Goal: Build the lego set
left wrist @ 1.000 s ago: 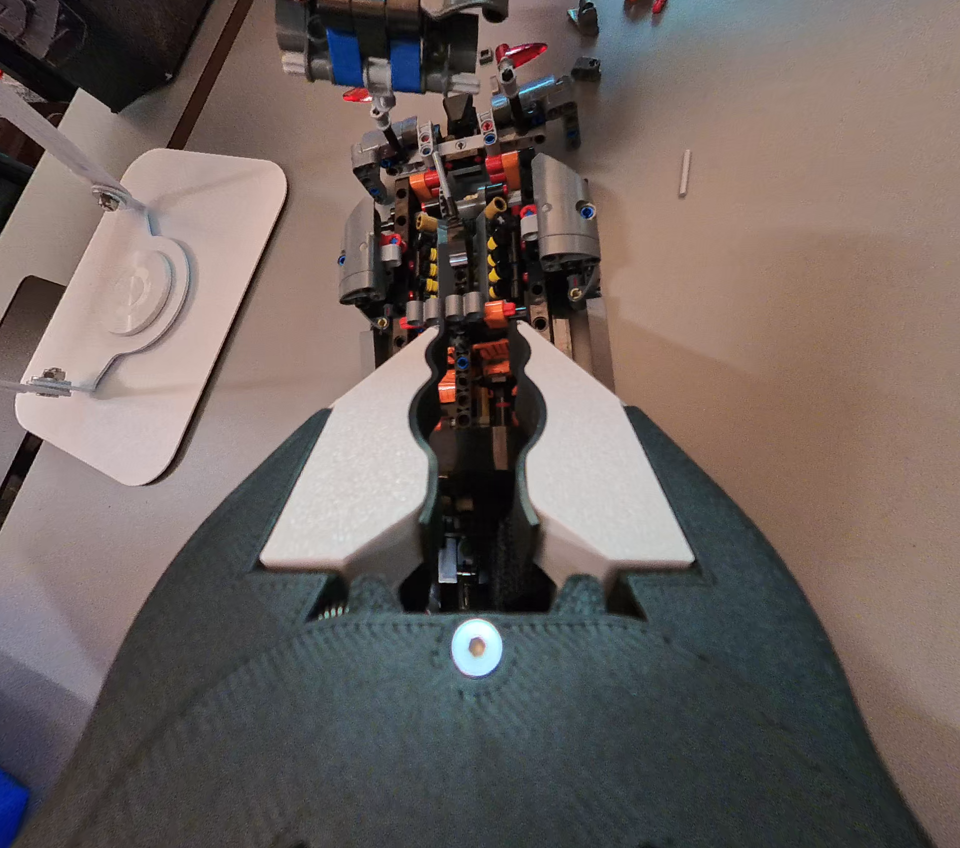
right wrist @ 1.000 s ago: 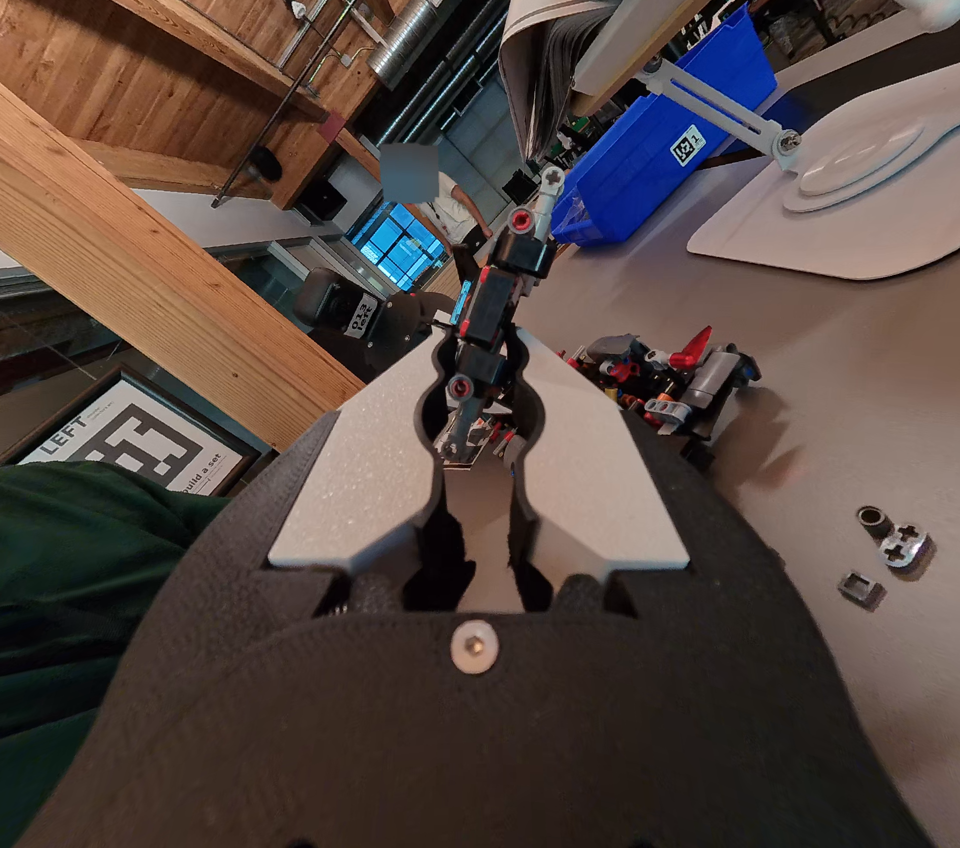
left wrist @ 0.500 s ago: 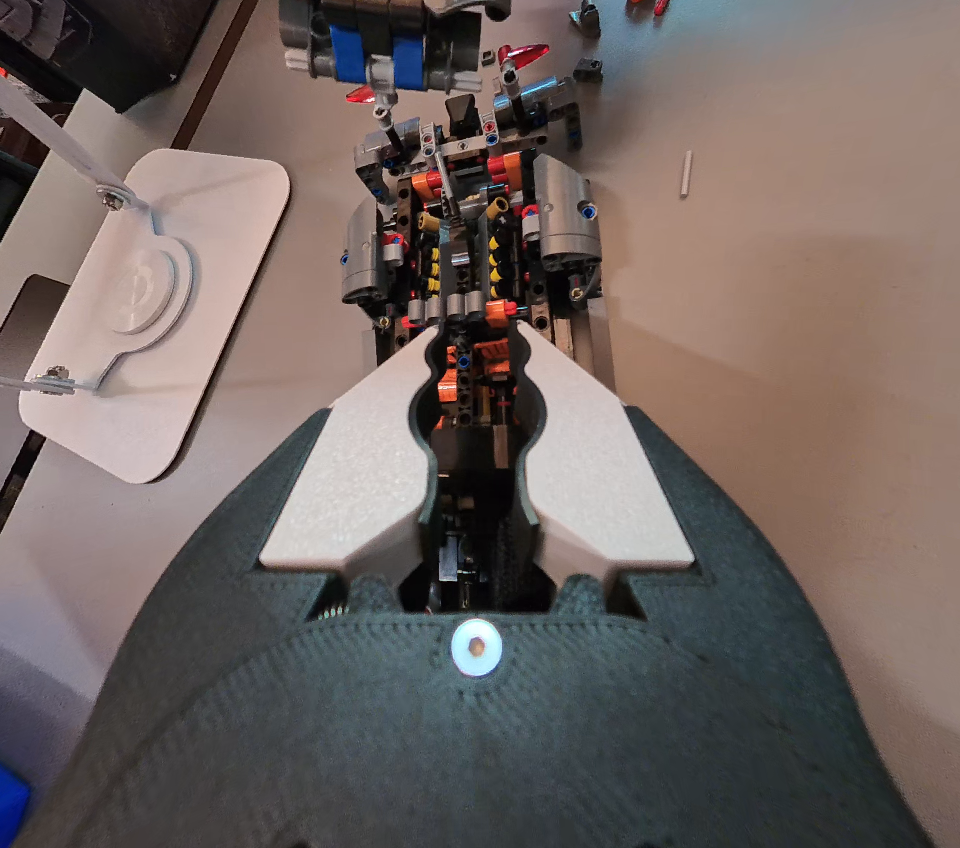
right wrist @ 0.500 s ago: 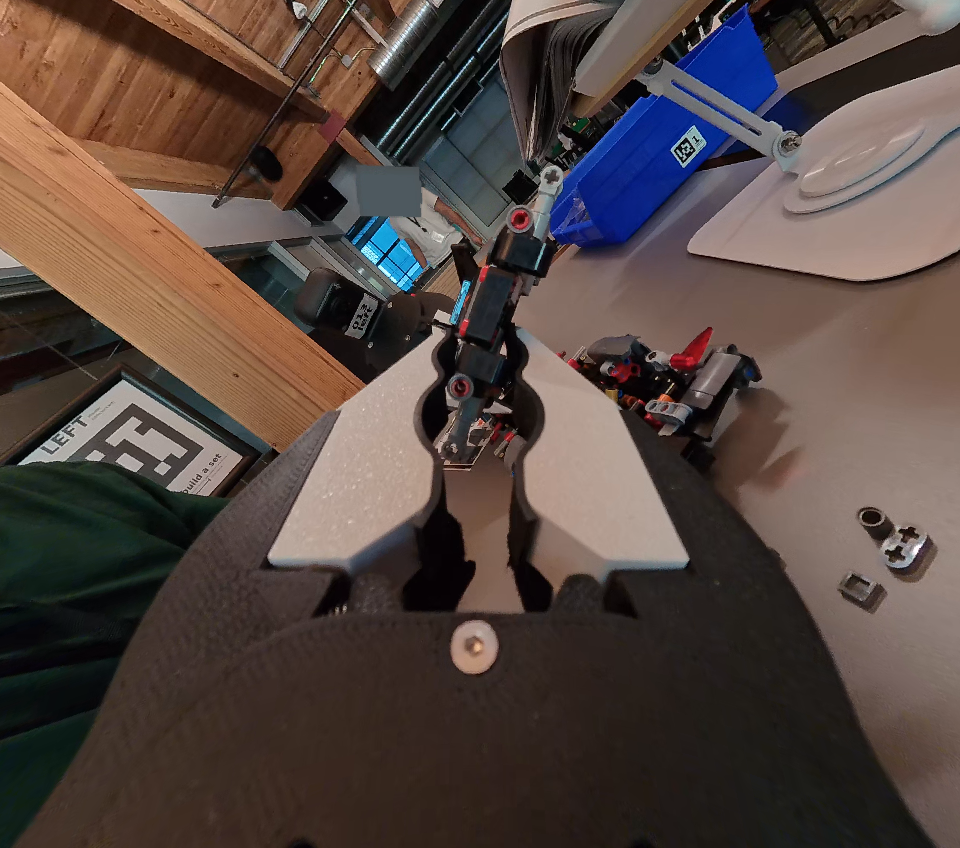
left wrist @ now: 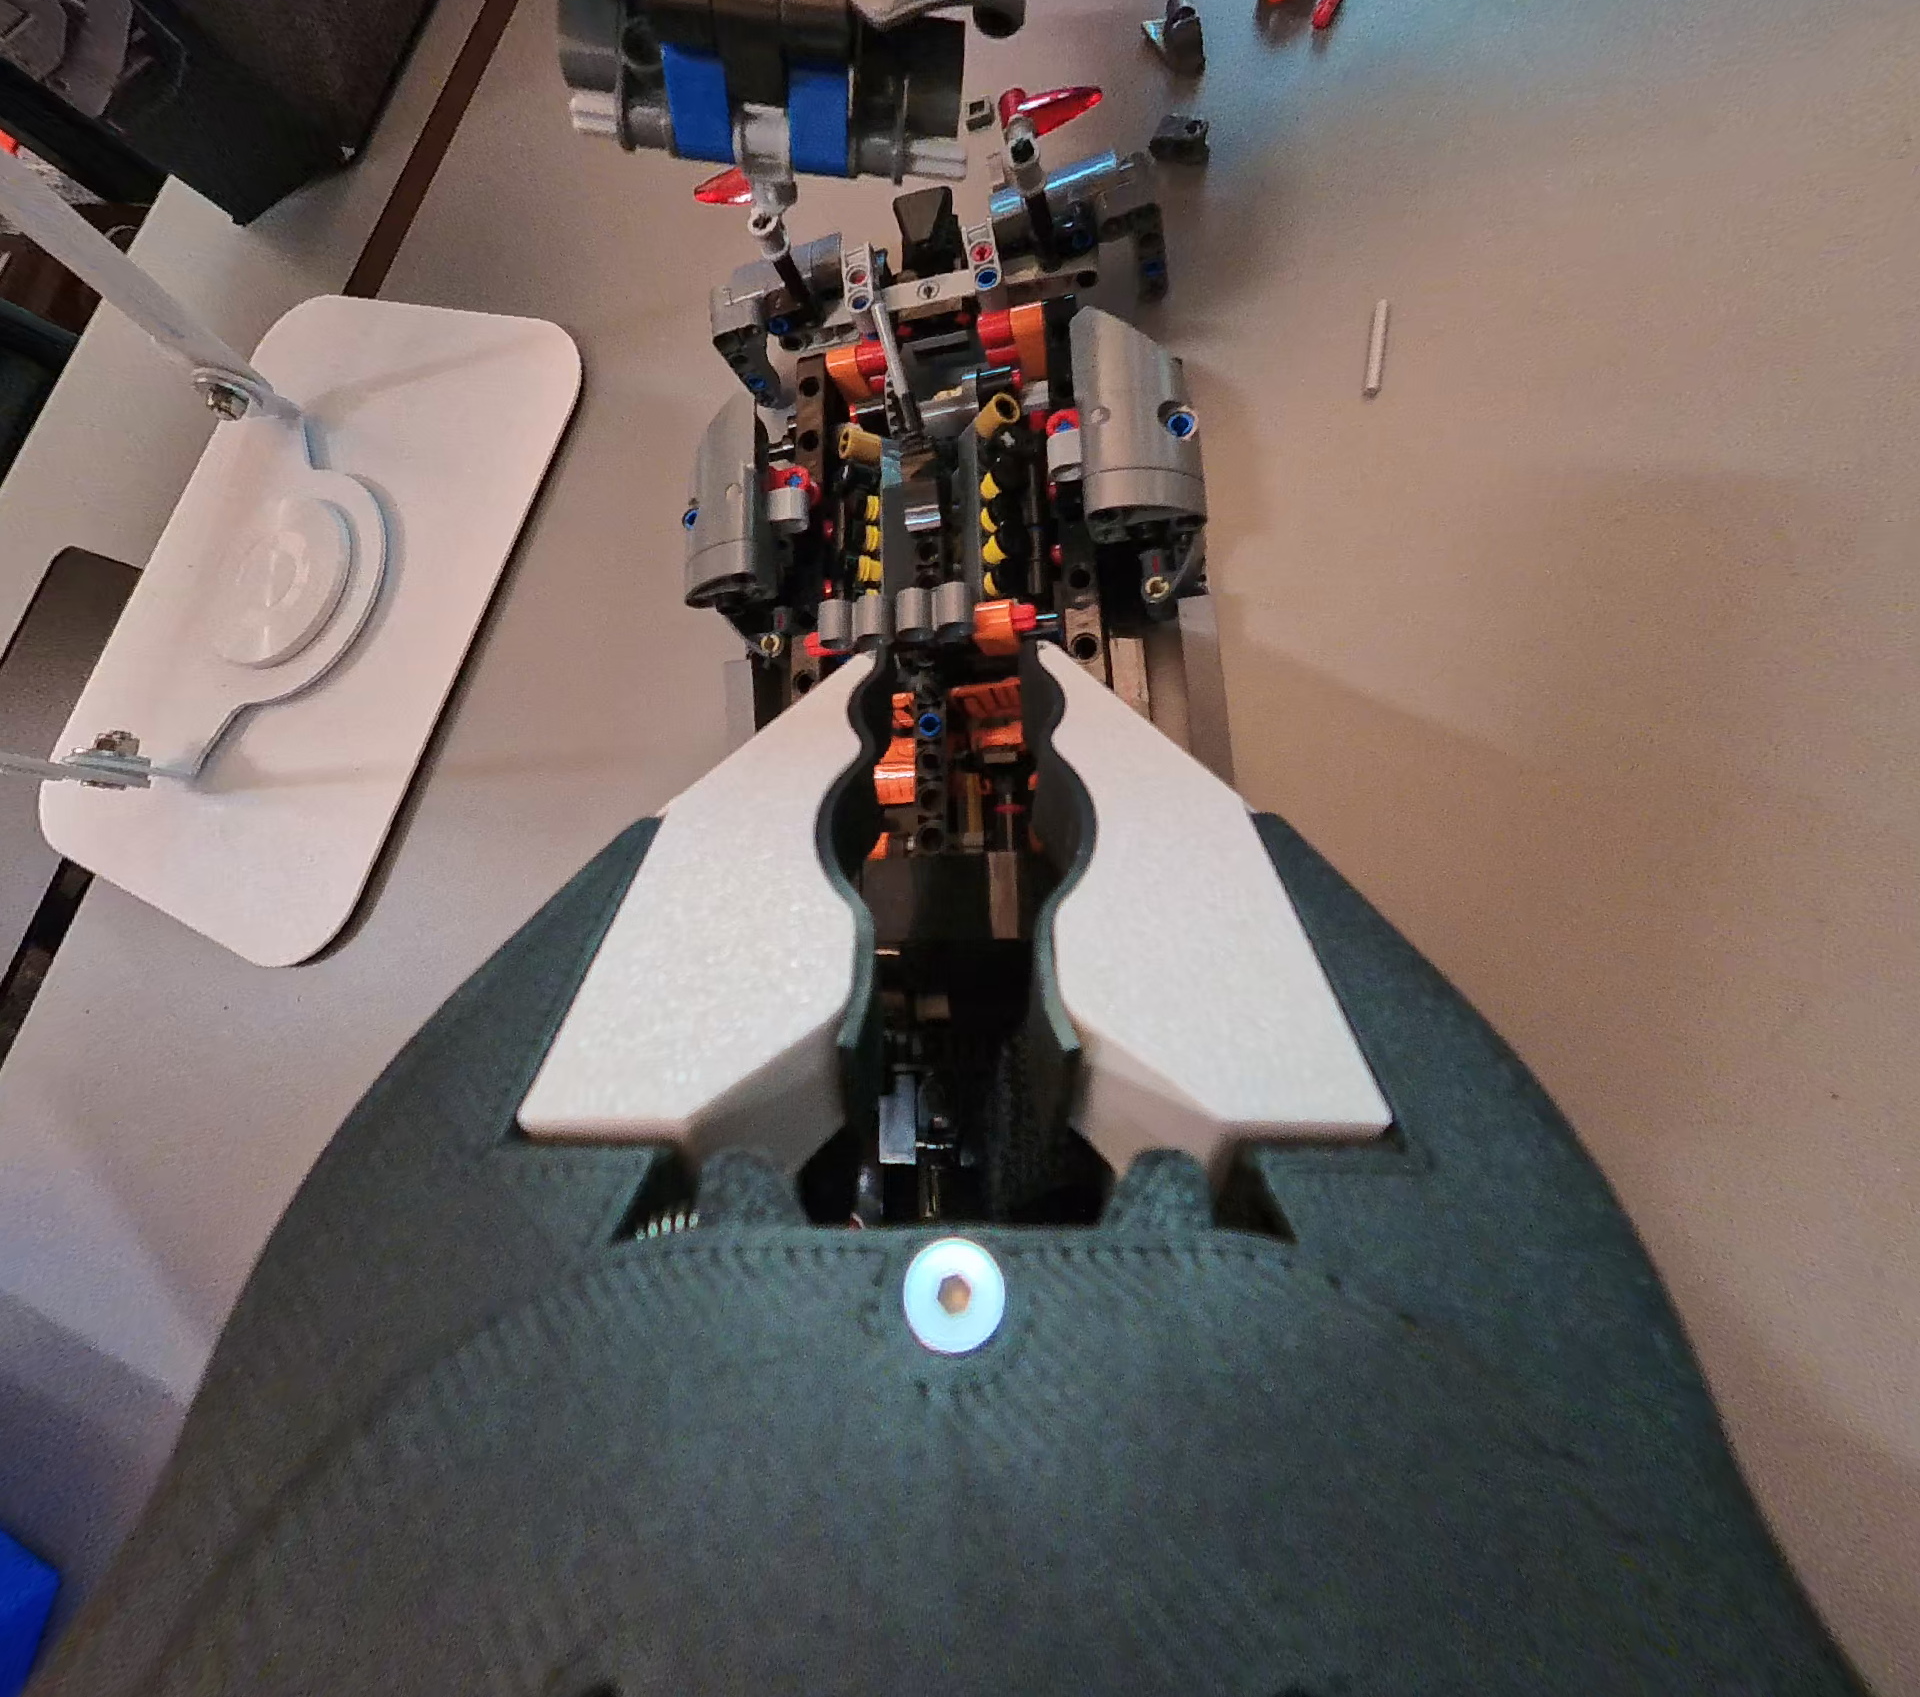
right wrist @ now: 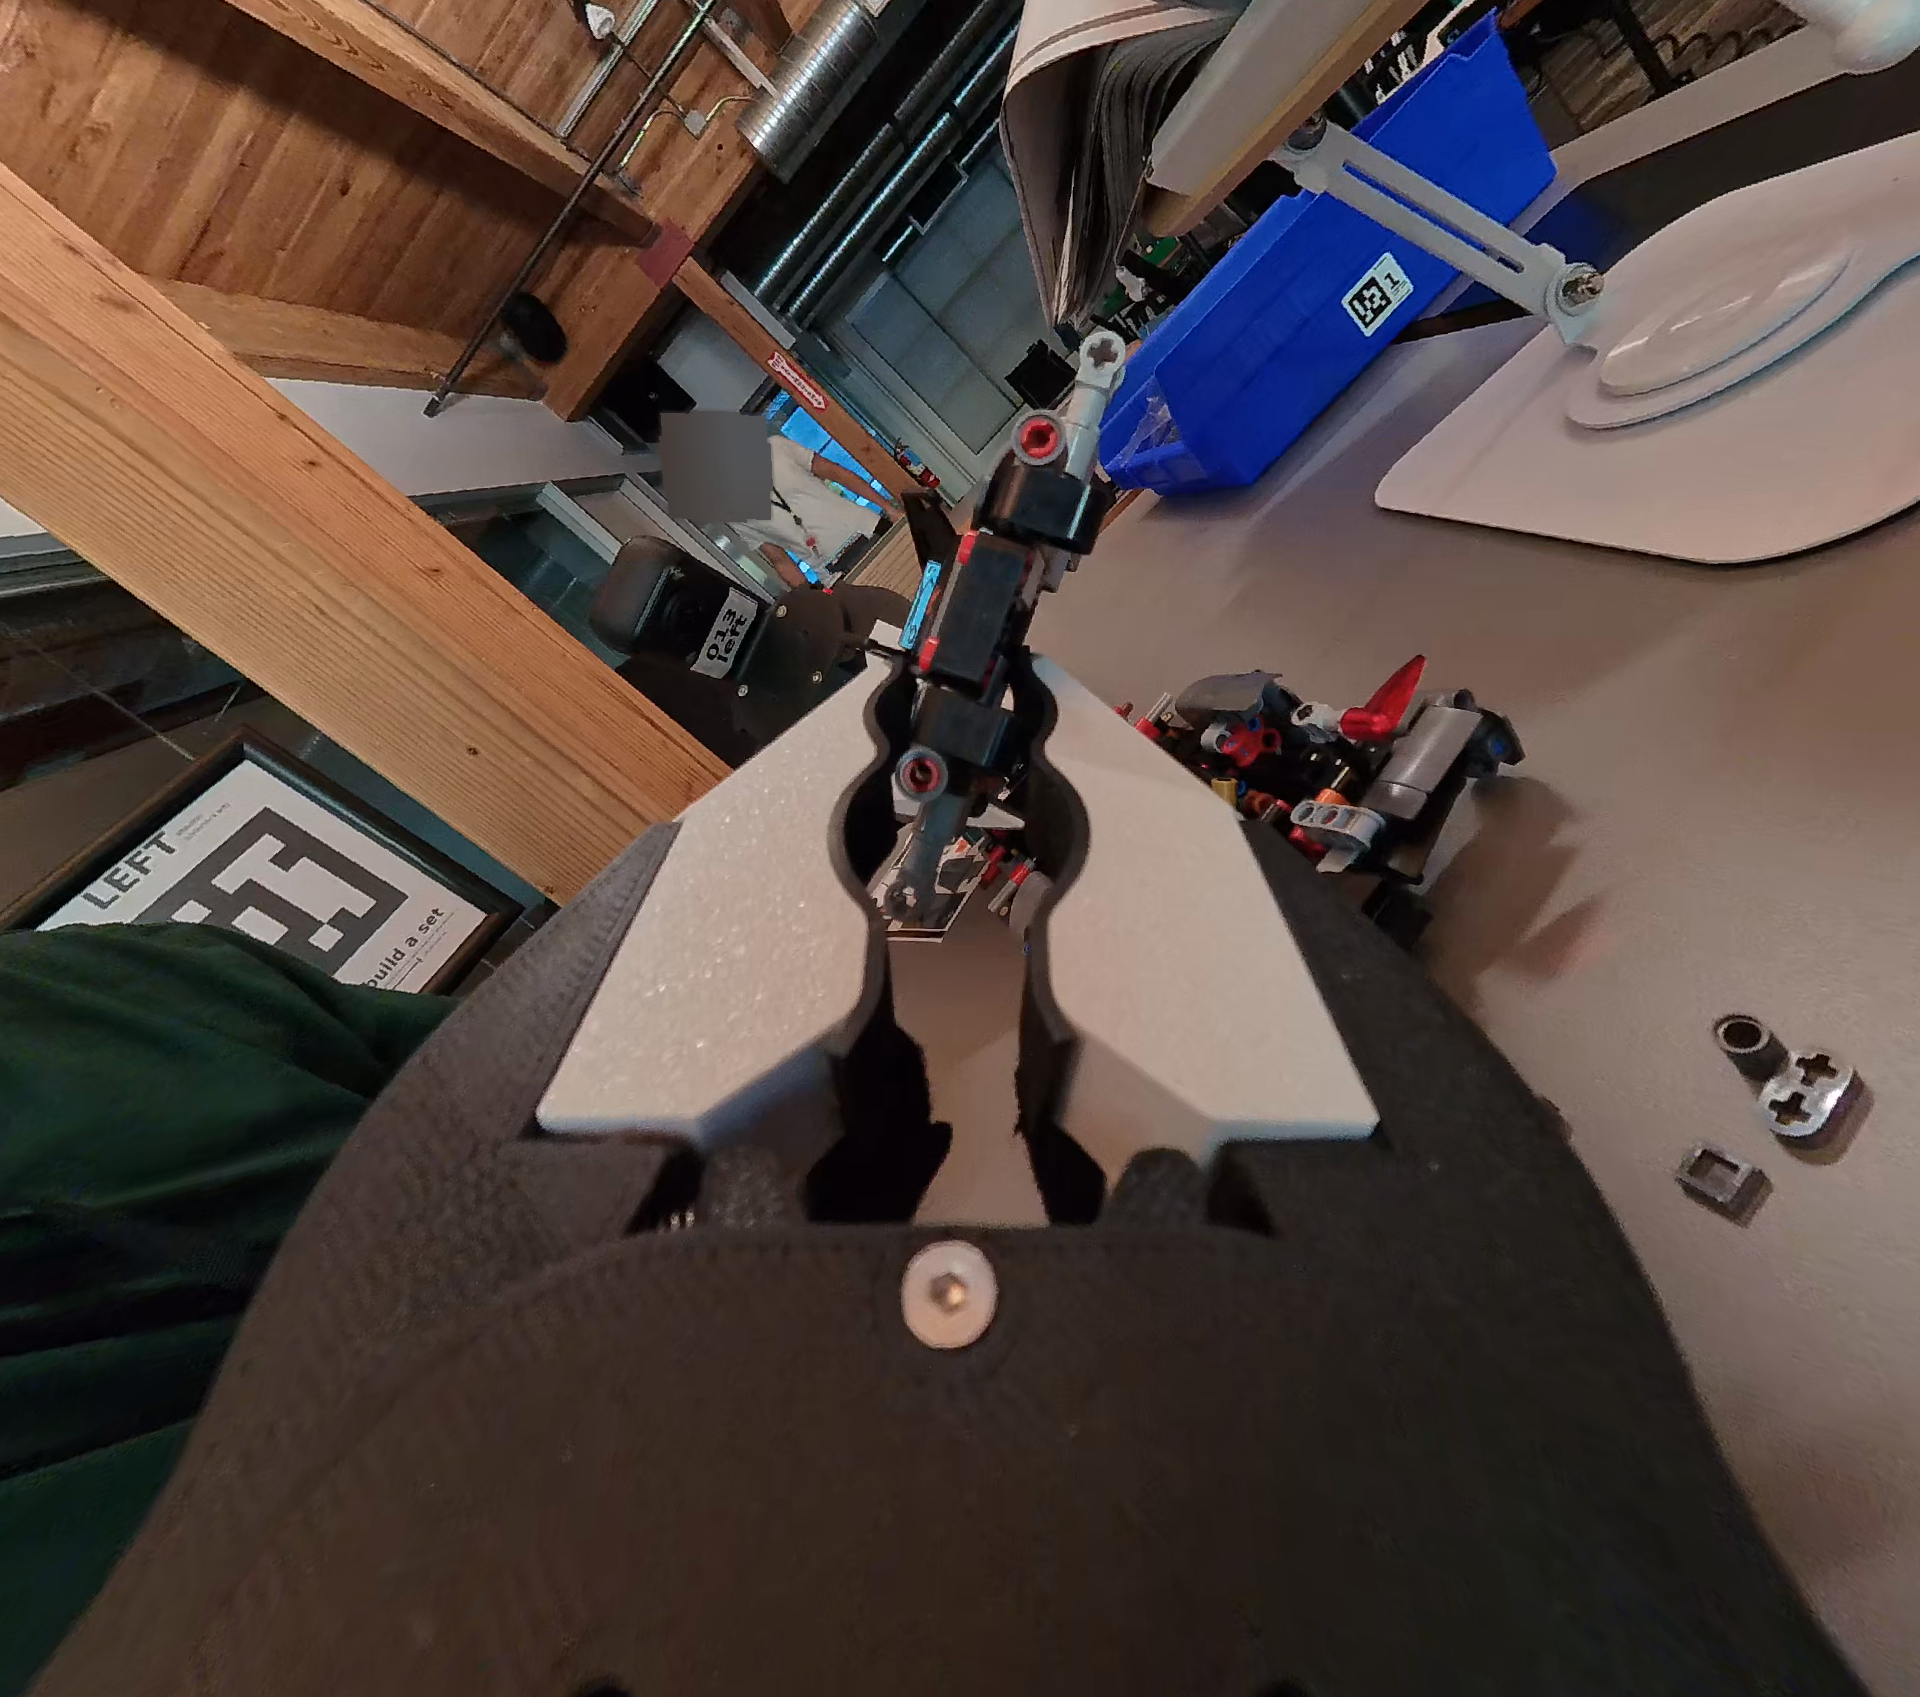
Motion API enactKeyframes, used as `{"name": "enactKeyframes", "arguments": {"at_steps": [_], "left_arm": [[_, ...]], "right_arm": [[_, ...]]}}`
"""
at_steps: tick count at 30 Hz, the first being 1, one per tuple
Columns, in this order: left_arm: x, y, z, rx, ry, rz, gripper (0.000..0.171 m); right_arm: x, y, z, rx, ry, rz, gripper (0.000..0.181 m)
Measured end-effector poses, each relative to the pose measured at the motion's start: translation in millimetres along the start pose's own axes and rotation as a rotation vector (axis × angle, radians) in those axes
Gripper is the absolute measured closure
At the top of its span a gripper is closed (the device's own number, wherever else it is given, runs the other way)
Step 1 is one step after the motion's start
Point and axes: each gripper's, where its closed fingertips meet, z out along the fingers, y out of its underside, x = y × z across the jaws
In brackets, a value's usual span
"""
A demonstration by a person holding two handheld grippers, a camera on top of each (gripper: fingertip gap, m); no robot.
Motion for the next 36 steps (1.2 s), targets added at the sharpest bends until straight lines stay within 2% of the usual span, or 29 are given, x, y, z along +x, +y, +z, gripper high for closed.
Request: {"name": "enactKeyframes", "arguments": {"at_steps": [12, 21, 26, 30, 36], "left_arm": [[-9.1, -4.0, -12.5, 0.046, -0.043, -0.010, 0.147], [-13.3, -11.5, -25.8, 0.124, -0.070, -0.019, 0.145], [-12.4, -19.3, -28.0, 0.161, -0.074, -0.014, 0.144], [-8.9, -17.5, -20.5, 0.130, -0.071, 0.009, 0.141], [-6.7, -22.7, -18.0, 0.148, -0.066, 0.011, 0.137]], "right_arm": [[4.4, 3.6, 1.8, -0.017, 0.033, -0.003, 0.164], [19.2, 29.6, 16.7, -0.135, 0.136, 0.012, 0.165], [25.9, 34.2, 20.2, -0.139, 0.123, 0.107, 0.165], [26.5, 32.8, 17.2, -0.121, 0.095, 0.209, 0.165], [30.7, 30.6, 17.4, -0.079, 0.087, 0.343, 0.165]]}}
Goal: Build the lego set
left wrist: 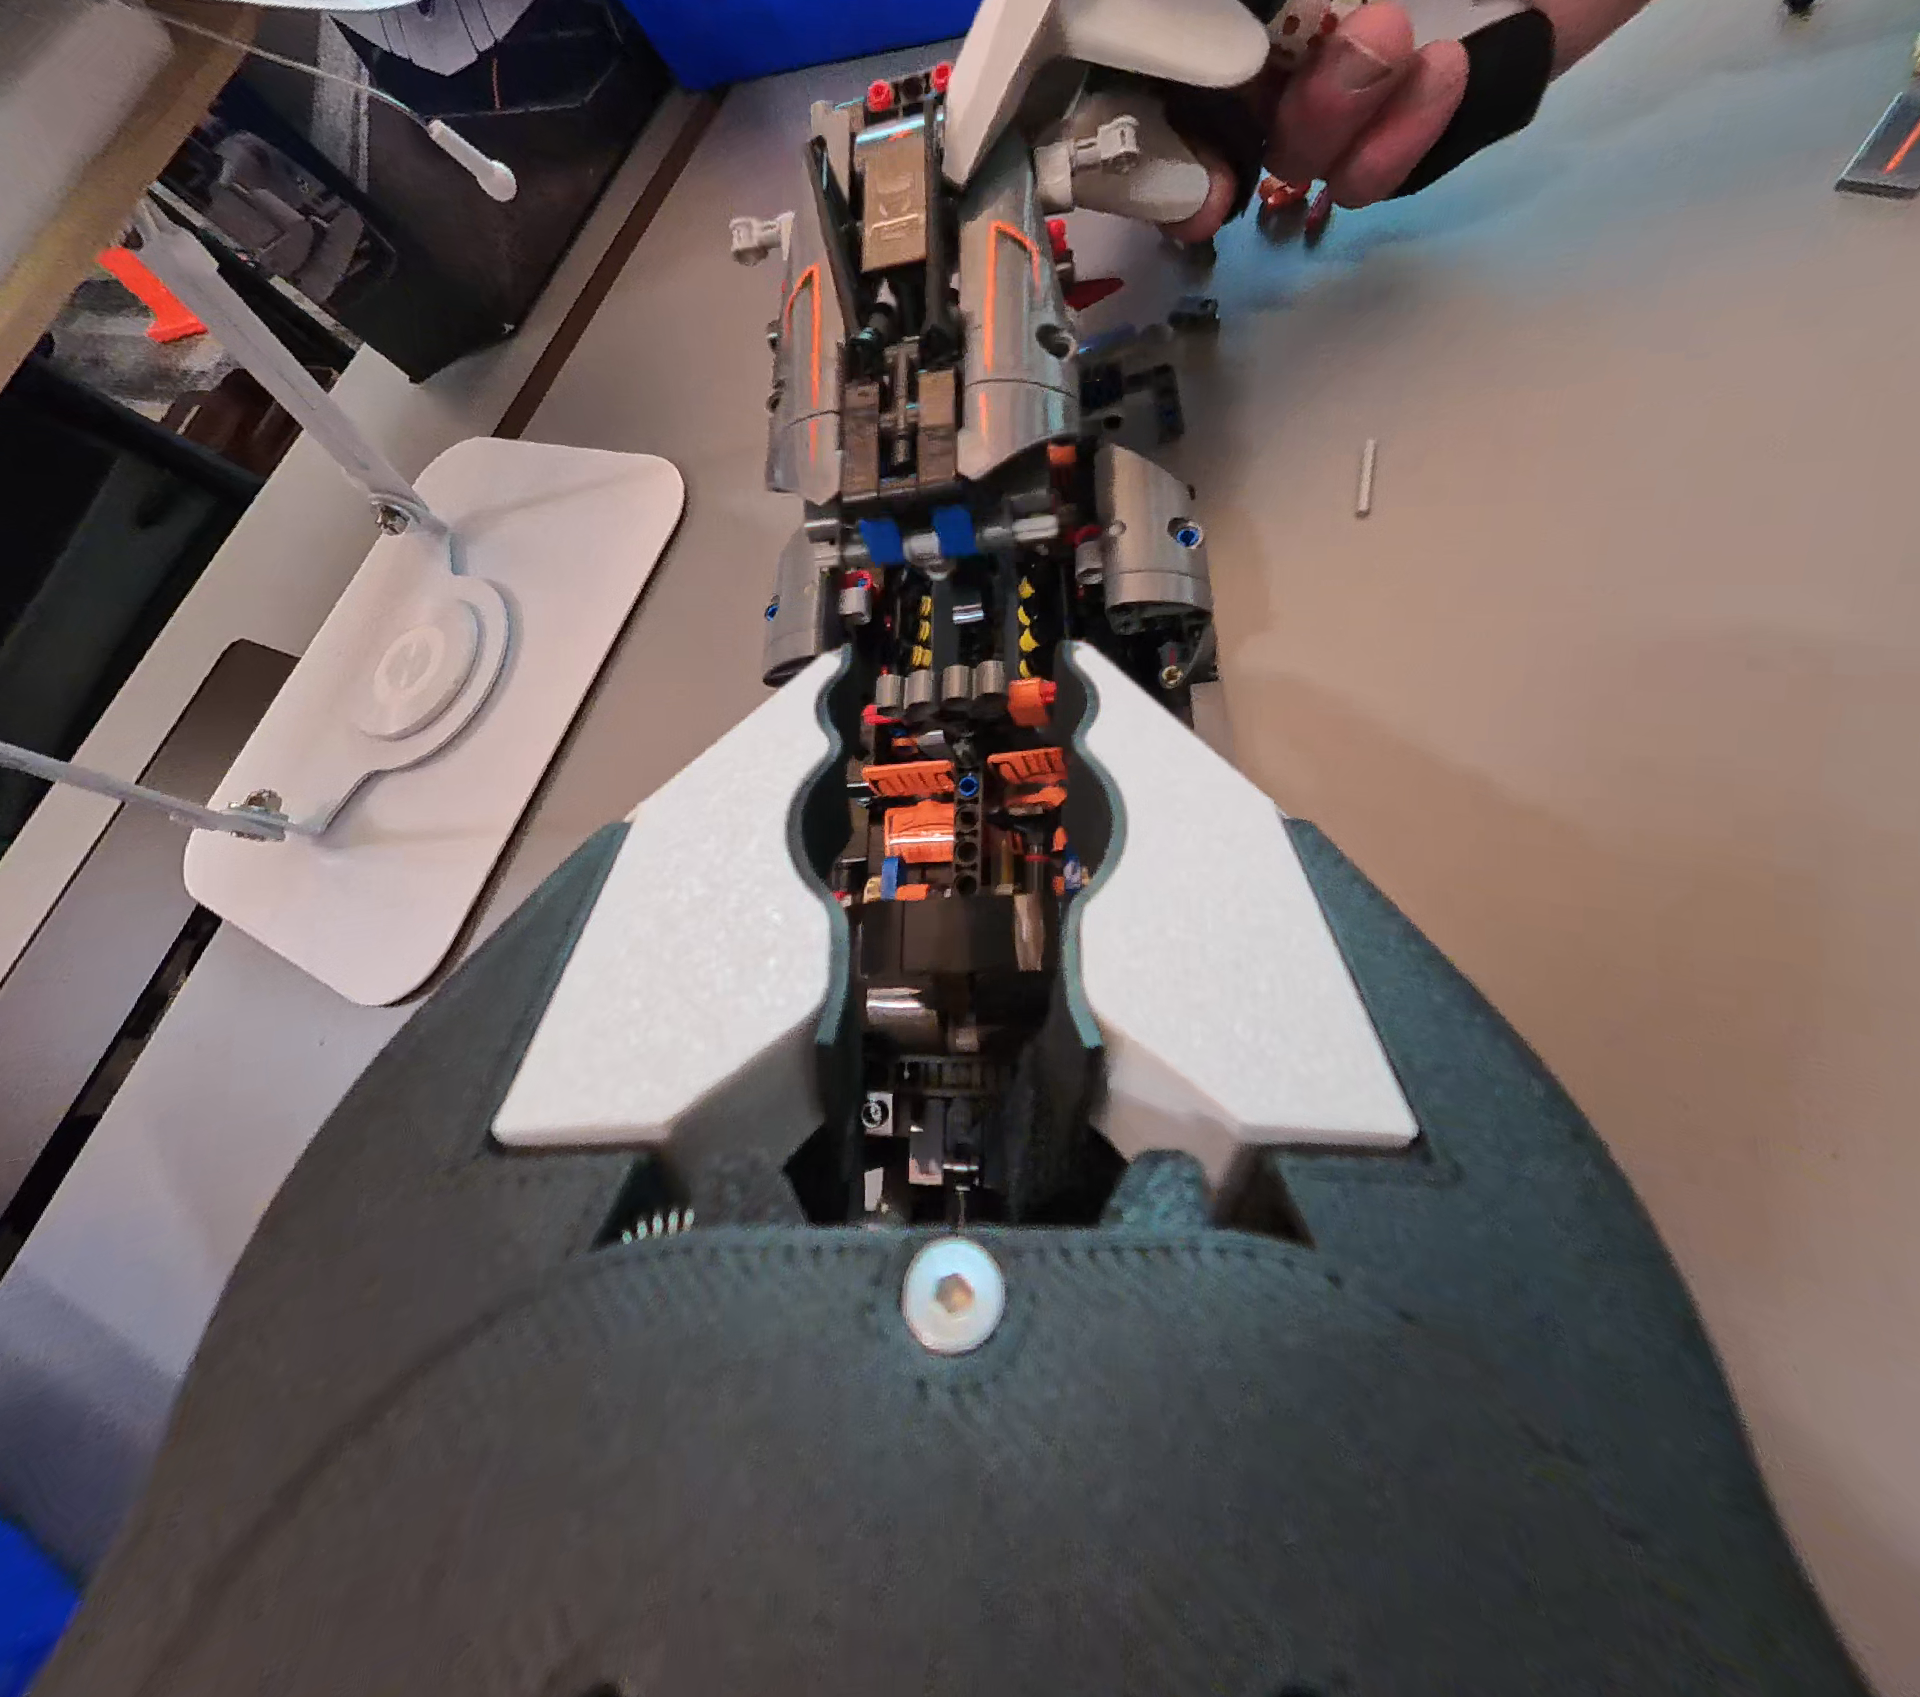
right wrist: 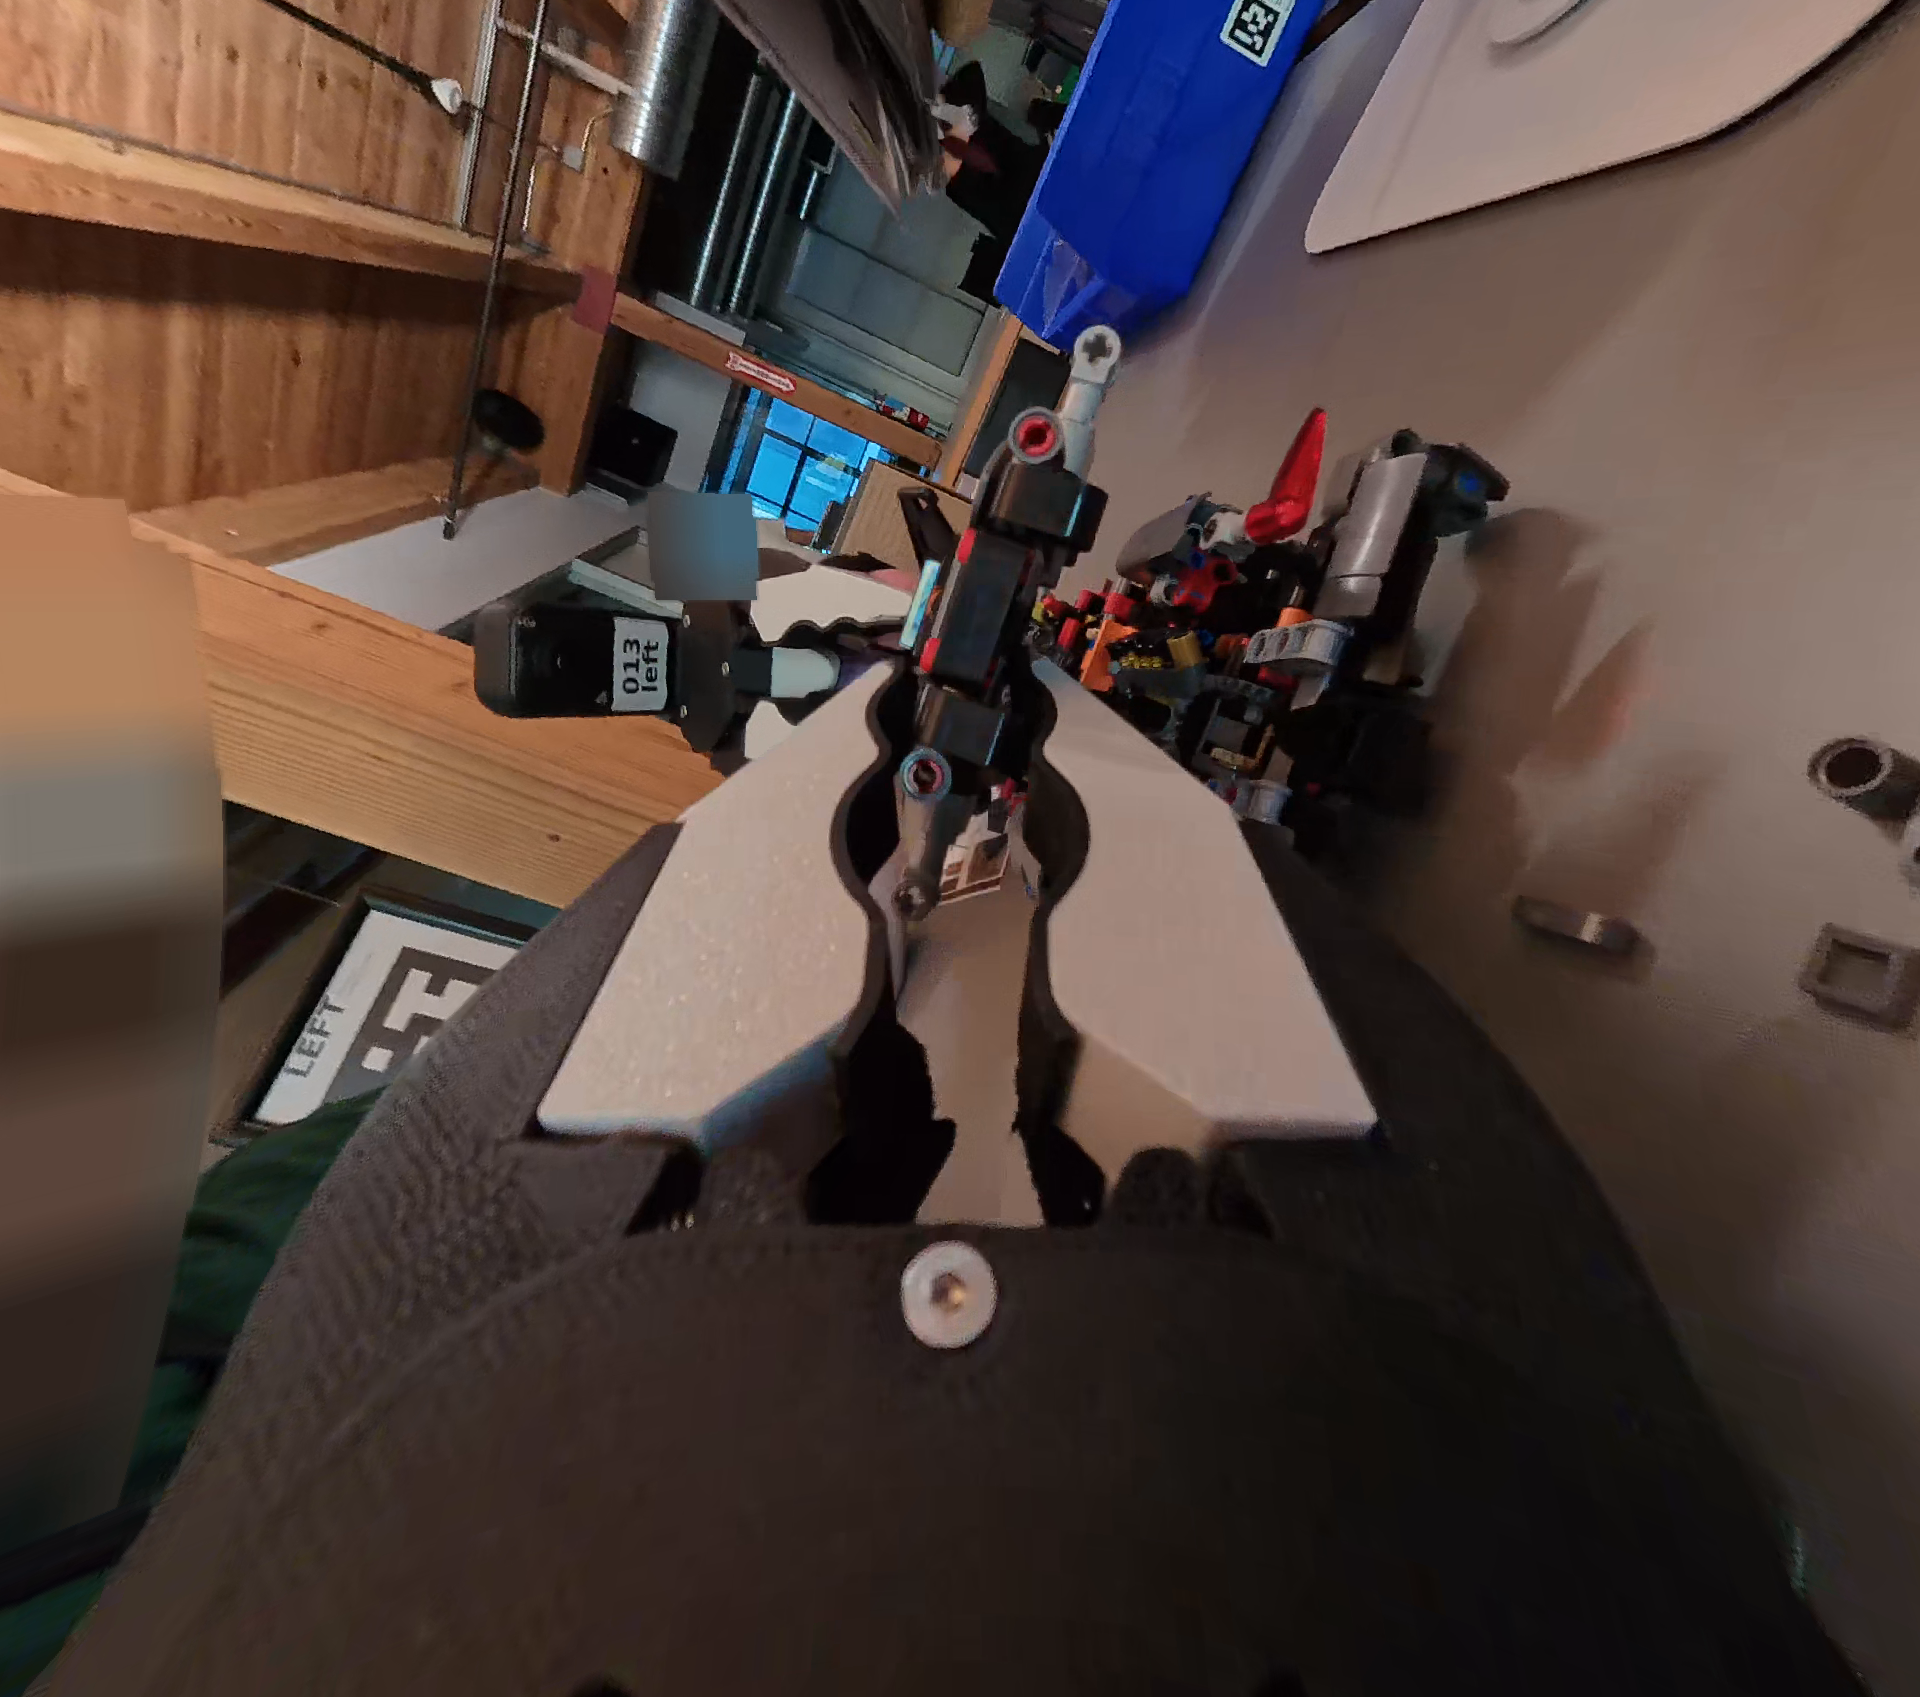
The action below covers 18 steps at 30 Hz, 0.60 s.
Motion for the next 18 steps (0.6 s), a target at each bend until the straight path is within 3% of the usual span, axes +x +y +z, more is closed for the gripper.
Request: {"name": "enactKeyframes", "arguments": {"at_steps": [18], "left_arm": [[2.9, 6.7, 11.5, -0.032, -0.011, 0.016, 0.119]], "right_arm": [[8.1, 12.5, 16.6, -0.062, 0.113, 0.079, 0.165]]}}
